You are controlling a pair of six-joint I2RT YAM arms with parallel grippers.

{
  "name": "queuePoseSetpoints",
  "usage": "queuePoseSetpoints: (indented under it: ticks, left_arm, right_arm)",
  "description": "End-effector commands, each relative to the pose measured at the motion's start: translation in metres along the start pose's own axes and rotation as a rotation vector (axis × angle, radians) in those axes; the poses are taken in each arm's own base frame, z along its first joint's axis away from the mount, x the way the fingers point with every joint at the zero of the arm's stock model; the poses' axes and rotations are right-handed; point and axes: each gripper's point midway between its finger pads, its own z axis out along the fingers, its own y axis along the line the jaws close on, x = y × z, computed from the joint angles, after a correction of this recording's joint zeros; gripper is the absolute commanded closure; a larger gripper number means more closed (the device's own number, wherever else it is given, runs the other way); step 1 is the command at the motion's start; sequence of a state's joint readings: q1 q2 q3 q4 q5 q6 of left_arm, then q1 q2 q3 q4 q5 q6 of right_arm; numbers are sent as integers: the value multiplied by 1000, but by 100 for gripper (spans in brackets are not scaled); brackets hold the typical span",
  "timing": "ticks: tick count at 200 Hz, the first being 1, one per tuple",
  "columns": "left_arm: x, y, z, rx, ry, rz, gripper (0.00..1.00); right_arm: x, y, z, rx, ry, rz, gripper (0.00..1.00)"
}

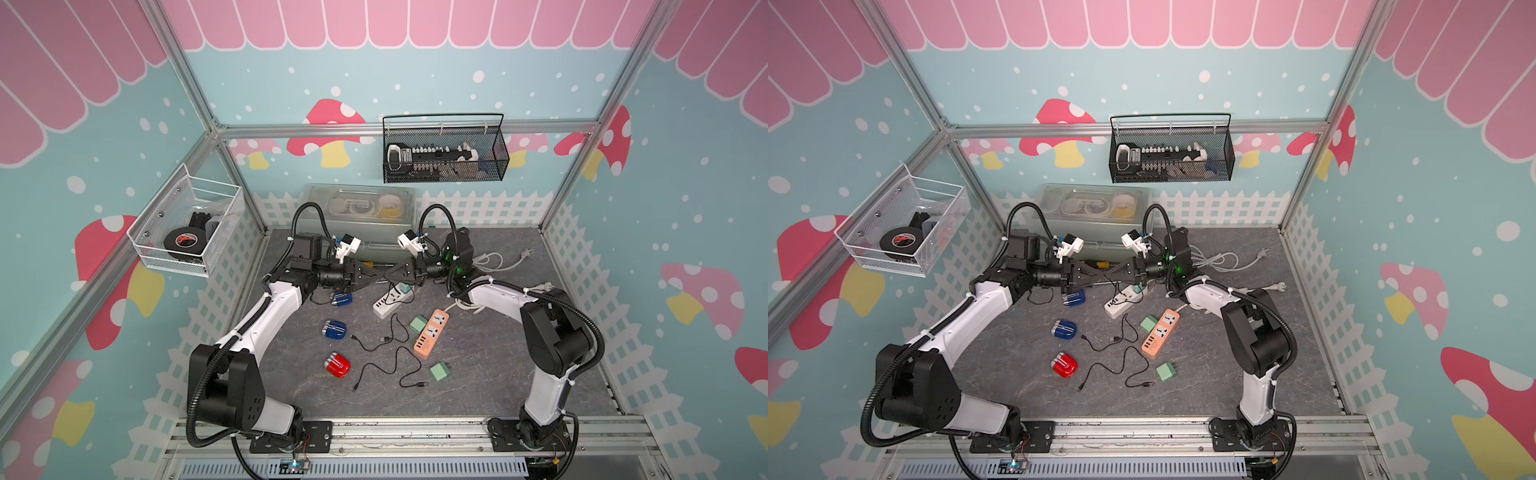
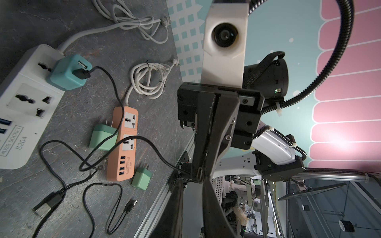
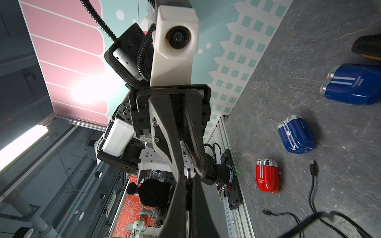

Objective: Charge the electric shaver
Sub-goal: Pick up the charging cable from the center of the board.

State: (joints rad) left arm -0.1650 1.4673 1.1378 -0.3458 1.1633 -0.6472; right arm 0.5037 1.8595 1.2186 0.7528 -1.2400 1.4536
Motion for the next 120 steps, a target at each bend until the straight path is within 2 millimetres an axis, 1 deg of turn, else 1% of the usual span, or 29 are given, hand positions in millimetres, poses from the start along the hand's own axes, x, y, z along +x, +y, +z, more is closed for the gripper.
queuePoseSetpoints:
  ticks: [1,34,77,98,120]
  left_arm:
    - [-9,-10,1,18,-7,58,82]
    - [-10,-6,4,6,-9,54,81]
    - [-18,-12,4,19,-21,74,80]
    - [-18,-13,7,30,-12,71,83]
    - [-13,-13,11,40,7,67,87]
  right_arm:
    - [0,3,0,-20,3,-19,100]
    - [1,3,1,-22,7,-15,100]
    - [5,-1,2,-18,7,-4,100]
    - [3,0,2,-18,2,-9,100]
    - [0,0,2,-18,-4,-11,100]
